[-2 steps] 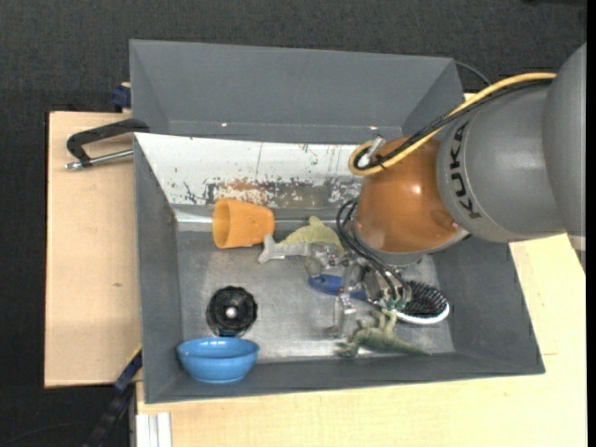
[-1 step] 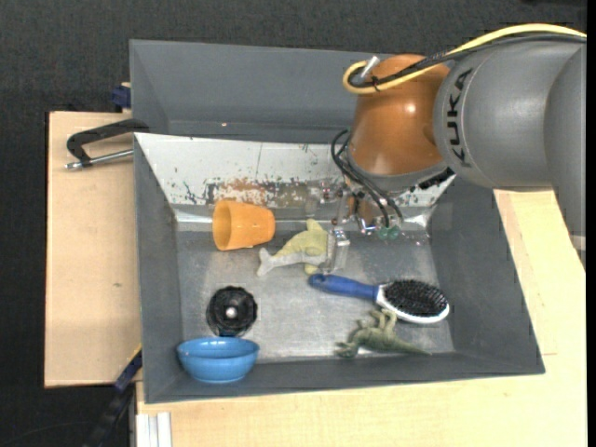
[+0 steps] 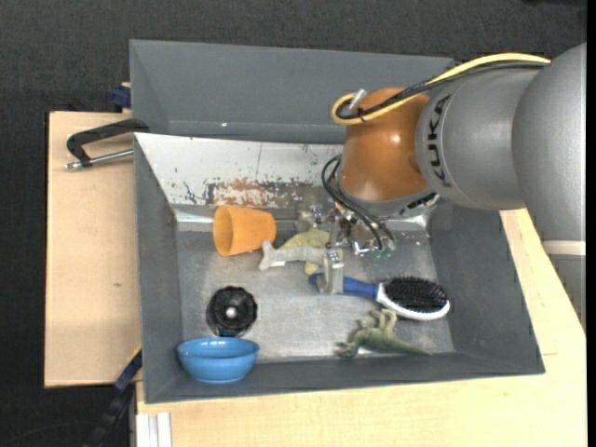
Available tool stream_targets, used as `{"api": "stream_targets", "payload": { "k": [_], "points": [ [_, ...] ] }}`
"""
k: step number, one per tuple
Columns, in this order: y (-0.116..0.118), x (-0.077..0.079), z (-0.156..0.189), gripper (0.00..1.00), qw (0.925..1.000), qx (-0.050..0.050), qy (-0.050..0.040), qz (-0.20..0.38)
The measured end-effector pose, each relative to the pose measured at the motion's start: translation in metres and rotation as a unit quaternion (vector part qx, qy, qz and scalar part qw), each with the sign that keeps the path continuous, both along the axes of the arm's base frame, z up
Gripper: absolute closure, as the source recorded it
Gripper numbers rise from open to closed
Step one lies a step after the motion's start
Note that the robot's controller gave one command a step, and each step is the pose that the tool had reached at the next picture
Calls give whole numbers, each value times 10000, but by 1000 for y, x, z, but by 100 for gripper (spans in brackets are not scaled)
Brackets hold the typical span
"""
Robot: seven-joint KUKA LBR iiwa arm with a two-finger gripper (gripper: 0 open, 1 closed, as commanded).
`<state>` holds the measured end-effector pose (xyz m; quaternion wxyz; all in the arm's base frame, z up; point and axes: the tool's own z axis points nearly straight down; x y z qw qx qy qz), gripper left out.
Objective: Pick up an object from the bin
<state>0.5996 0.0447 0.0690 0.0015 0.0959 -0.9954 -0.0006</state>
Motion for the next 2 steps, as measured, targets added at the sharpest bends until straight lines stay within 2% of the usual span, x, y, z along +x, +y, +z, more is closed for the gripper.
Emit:
{"api": "stream_targets", "payload": {
  "k": [1,2],
  "points": [
    [-3,5,7,100,10000,-17,-82,-17],
    [10,-22,121,100,9999,10,-87,-66]
  ]
}}
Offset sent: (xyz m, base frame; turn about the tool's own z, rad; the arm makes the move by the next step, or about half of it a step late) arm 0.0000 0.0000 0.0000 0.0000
